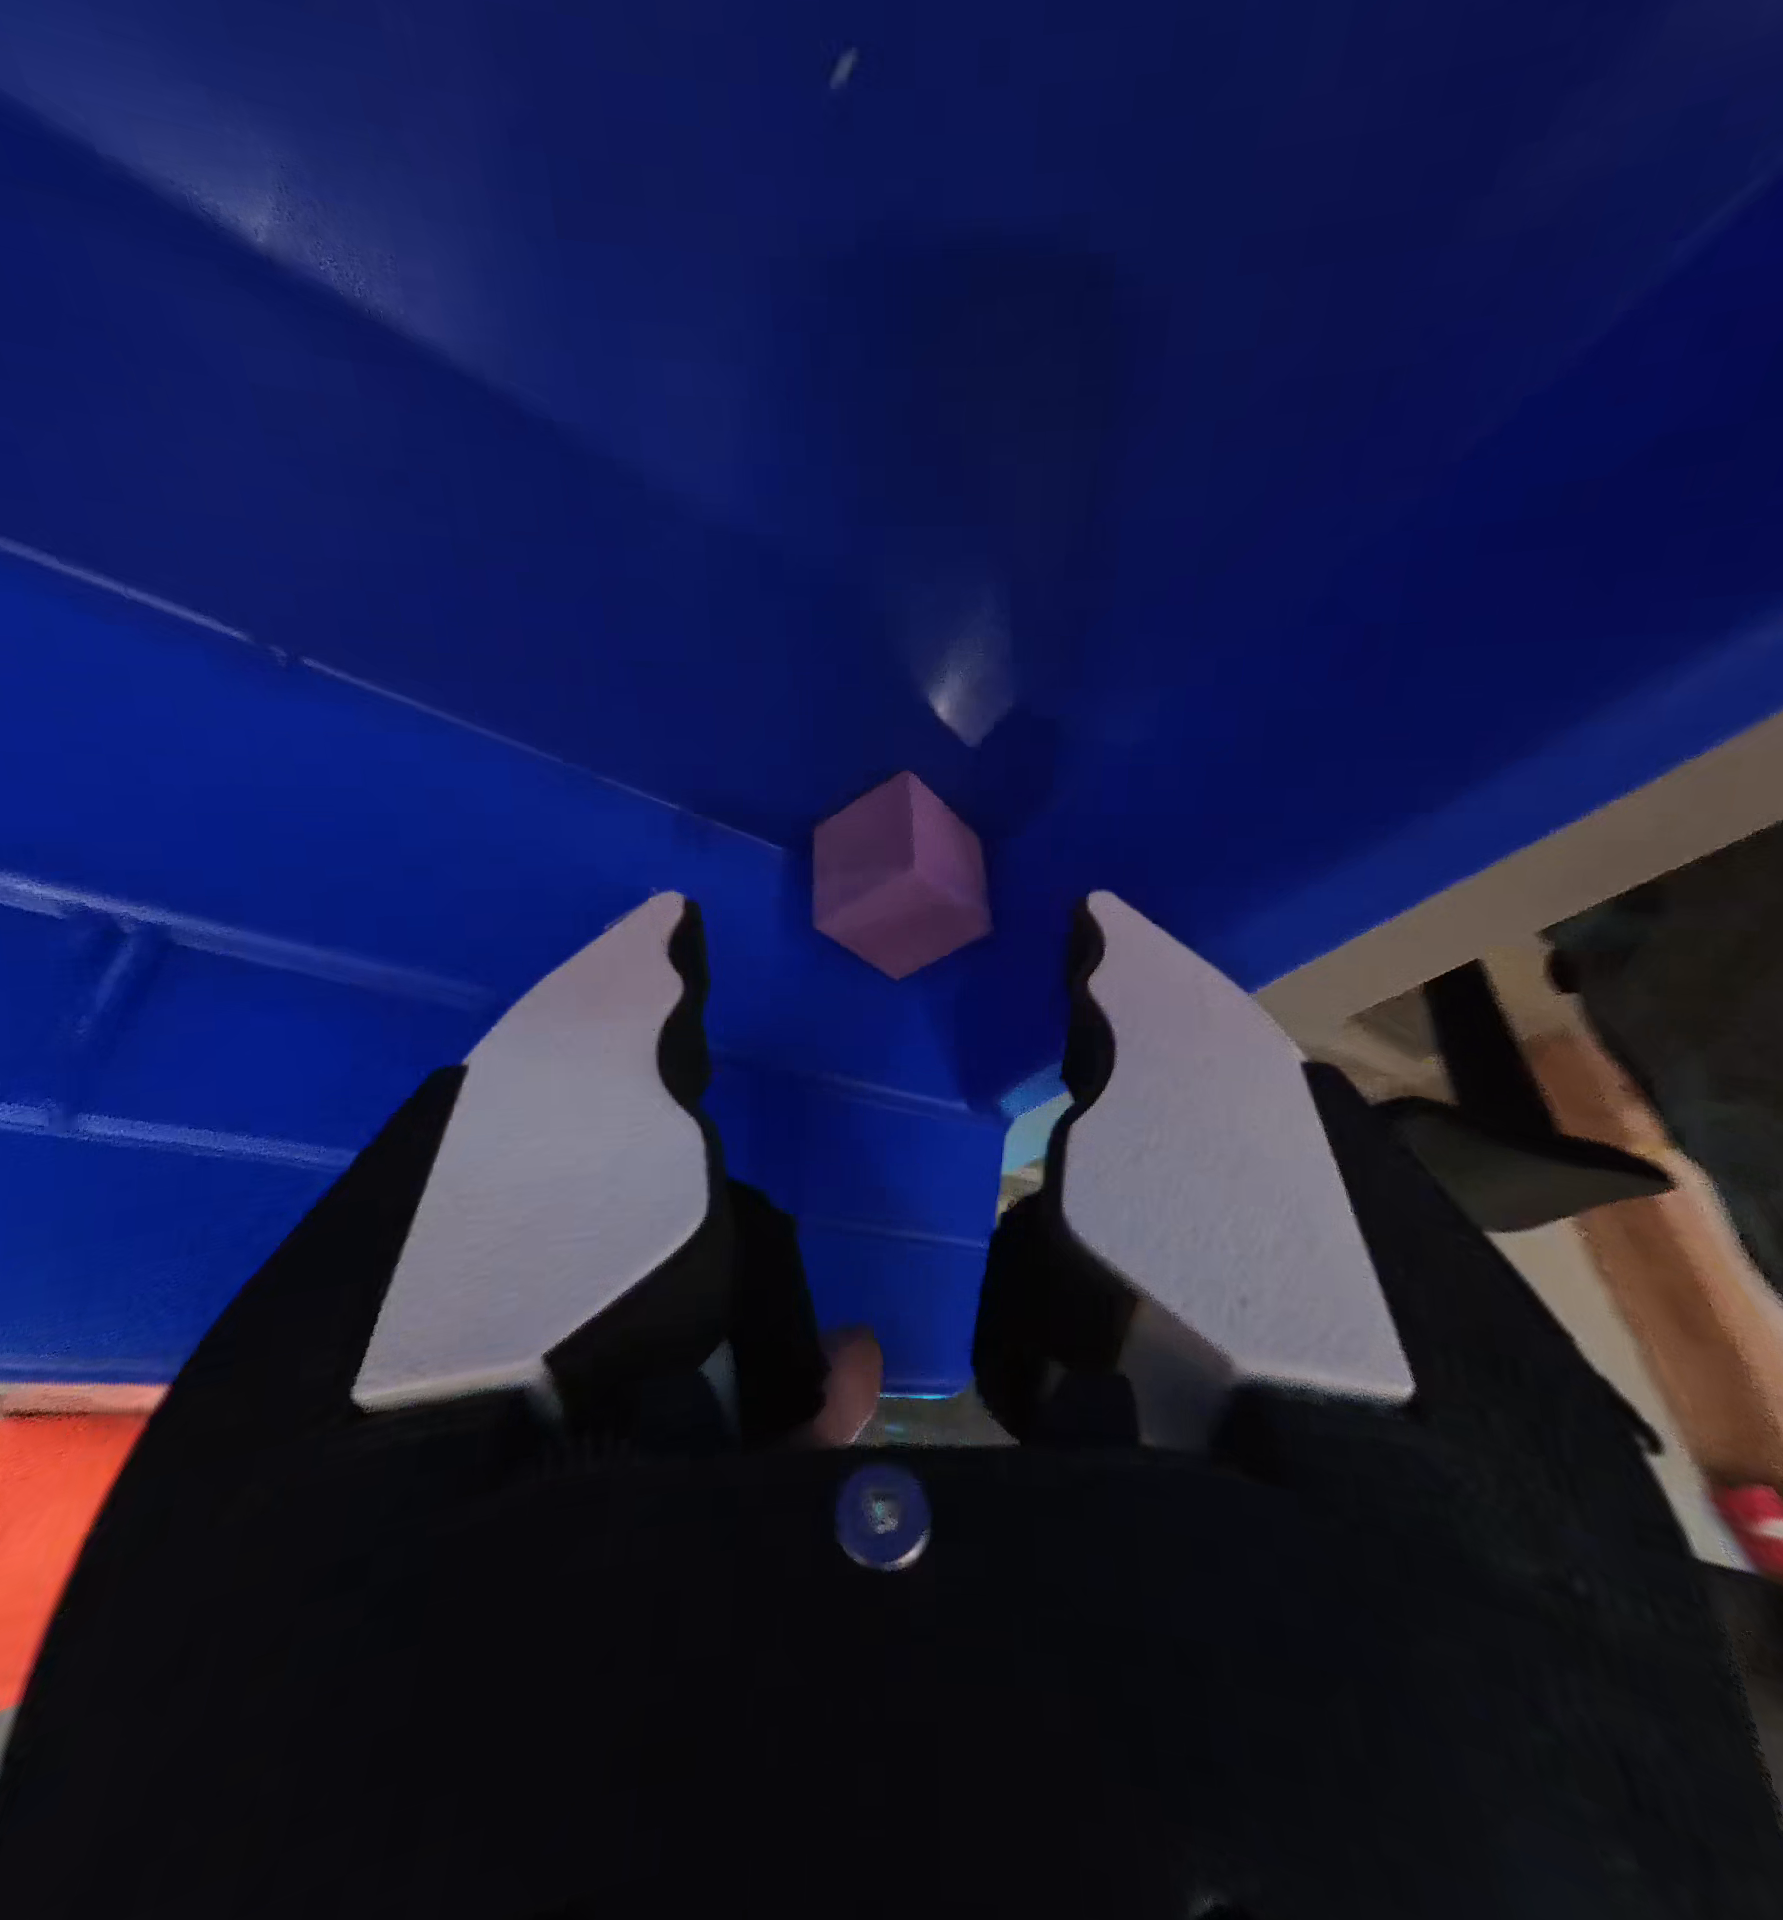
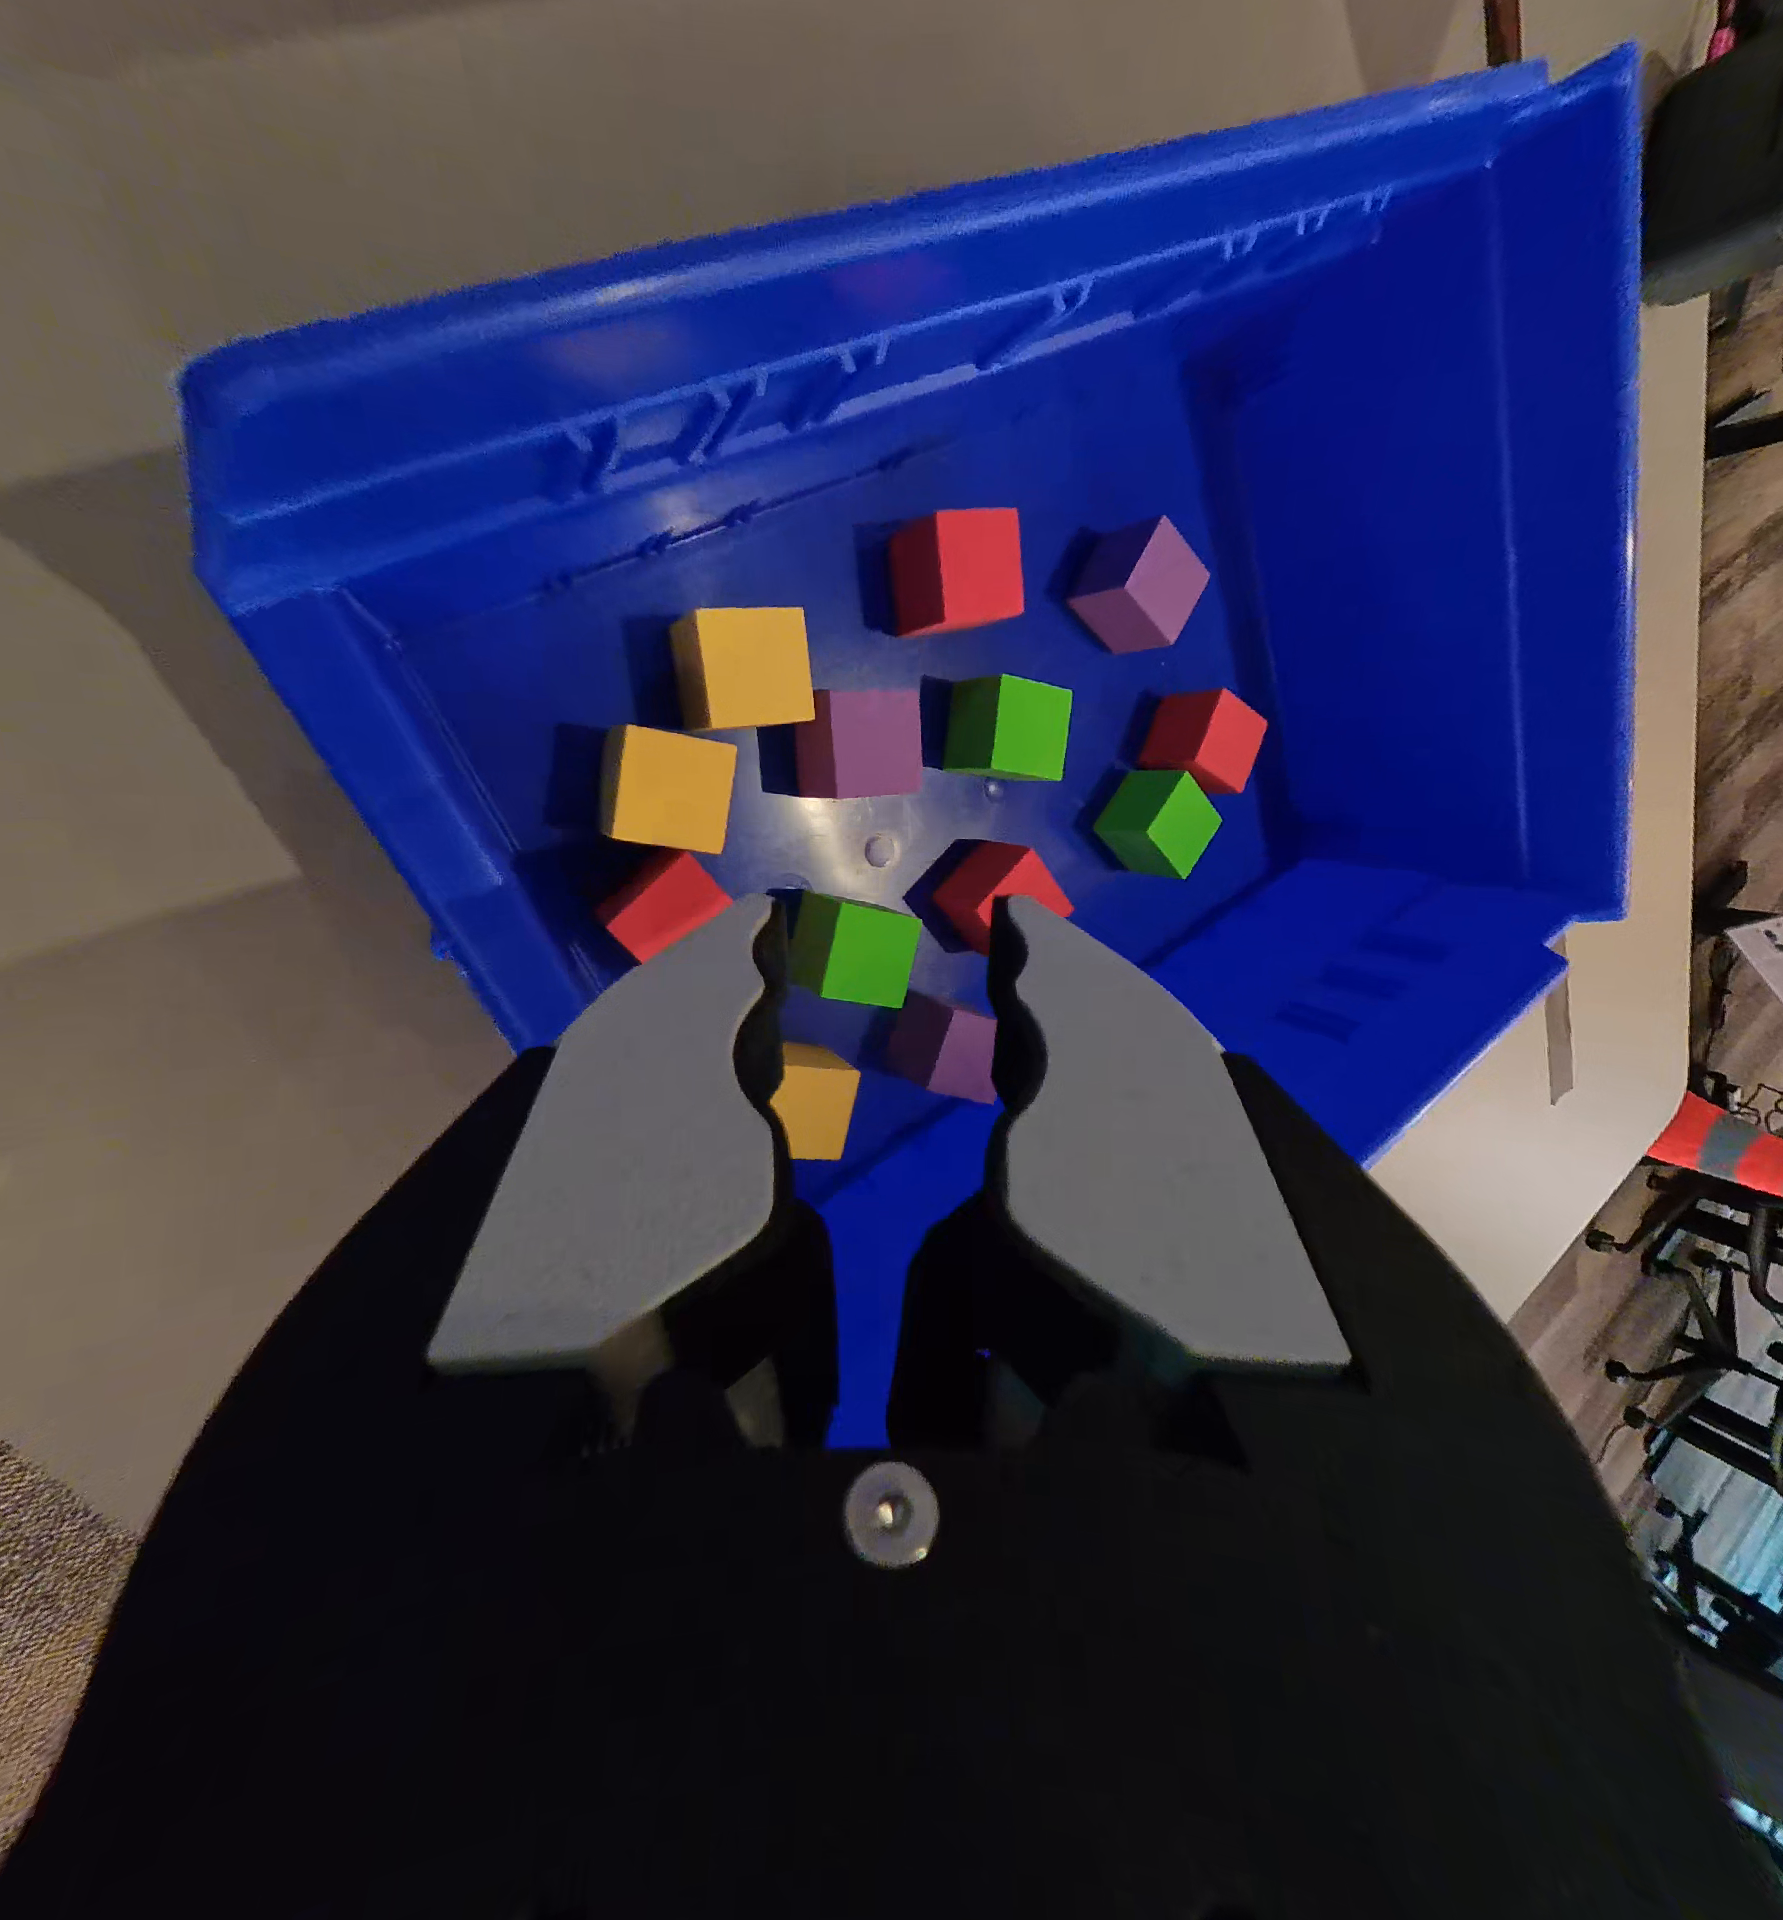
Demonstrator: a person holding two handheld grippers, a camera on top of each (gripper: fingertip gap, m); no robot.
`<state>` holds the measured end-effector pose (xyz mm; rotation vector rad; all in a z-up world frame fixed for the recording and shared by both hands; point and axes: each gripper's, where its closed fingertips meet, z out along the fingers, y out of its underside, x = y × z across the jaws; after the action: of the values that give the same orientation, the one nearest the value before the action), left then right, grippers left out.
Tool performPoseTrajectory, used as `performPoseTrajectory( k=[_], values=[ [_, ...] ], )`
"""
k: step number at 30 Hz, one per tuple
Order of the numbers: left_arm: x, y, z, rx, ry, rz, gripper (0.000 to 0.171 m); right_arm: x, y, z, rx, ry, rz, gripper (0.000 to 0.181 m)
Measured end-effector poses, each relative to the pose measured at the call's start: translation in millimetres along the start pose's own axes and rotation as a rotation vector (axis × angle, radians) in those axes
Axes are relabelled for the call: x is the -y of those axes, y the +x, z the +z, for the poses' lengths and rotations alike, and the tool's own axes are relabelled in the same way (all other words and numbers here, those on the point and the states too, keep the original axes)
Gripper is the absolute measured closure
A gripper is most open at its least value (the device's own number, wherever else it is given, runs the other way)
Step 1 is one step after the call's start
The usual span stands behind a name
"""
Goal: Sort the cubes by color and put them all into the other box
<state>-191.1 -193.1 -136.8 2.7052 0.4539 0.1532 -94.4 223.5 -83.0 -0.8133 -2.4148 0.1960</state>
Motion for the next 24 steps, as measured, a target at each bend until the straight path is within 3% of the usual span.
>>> performPoseTrajectory(
  k=[3, 6, 9, 16, 21, 24],
  values=[
    [0.4, 2.3, 0.3, -0.043, -0.021, -0.111, 0.108, 4.0, 0.4, -5.7, -0.015, 0.022, -0.013, 0.144],
    [-1.3, 10.5, 1.9, -0.1, -0.068, -0.193, 0.126, 8.2, 3.5, -14.2, -0.041, 0.054, -0.023, 0.145],
    [-3.8, 8.8, 4.8, -0.09, -0.097, -0.239, 0.125, 12.0, 5.0, -21.9, -0.061, 0.091, -0.03, 0.146],
    [-5.4, 8.8, 7.0, -0.069, -0.13, -0.254, 0.121, 15.0, 6.6, -31.6, -0.101, 0.132, -0.049, 0.147],
    [-3.4, 4.4, 5.6, -0.041, -0.105, -0.247, 0.143, 13.6, 6.4, -35.5, -0.112, 0.142, -0.052, 0.148],
    [1.6, 9.7, 3.3, -0.06, -0.072, -0.233, 0.145, 13.3, 6.5, -36.1, -0.112, 0.146, -0.049, 0.148]
  ],
)
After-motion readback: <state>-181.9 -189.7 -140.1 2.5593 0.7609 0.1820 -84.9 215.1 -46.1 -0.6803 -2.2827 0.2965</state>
